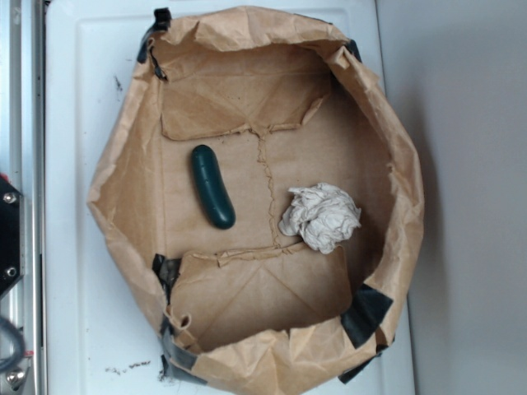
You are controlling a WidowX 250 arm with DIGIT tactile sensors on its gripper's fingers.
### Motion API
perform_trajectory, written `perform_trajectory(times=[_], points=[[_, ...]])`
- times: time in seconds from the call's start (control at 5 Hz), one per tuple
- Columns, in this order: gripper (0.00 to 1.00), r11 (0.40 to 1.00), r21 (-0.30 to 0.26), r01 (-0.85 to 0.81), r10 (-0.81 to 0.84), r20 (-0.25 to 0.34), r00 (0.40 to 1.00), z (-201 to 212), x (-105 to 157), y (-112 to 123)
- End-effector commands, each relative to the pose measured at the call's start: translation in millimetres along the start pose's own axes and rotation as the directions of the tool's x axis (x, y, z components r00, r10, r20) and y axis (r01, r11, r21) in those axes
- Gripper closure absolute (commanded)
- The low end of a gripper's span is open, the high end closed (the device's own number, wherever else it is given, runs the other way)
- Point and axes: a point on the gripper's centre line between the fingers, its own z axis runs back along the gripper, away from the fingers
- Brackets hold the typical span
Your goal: Grab the plastic pickle.
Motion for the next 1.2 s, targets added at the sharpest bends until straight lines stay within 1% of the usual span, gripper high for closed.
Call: perform_trajectory(times=[0.0, 0.2, 0.4, 0.6, 1.0], points=[[0.0, 1.0, 0.0, 0.0, 0.0, 0.0, 1.0, 0.0, 0.0, 0.0], [0.0, 0.975, -0.022, 0.221, -0.221, -0.008, 0.975, -8.0, 28.1, 1.3], [0.0, 0.945, -0.073, 0.318, -0.318, 0.011, 0.948, -5.9, 54.5, 3.4], [0.0, 0.954, -0.06, 0.293, -0.29, 0.055, 0.956, 22.7, 95.4, -0.1], [0.0, 0.954, -0.06, 0.293, -0.29, 0.055, 0.956, 22.7, 95.4, -0.1]])
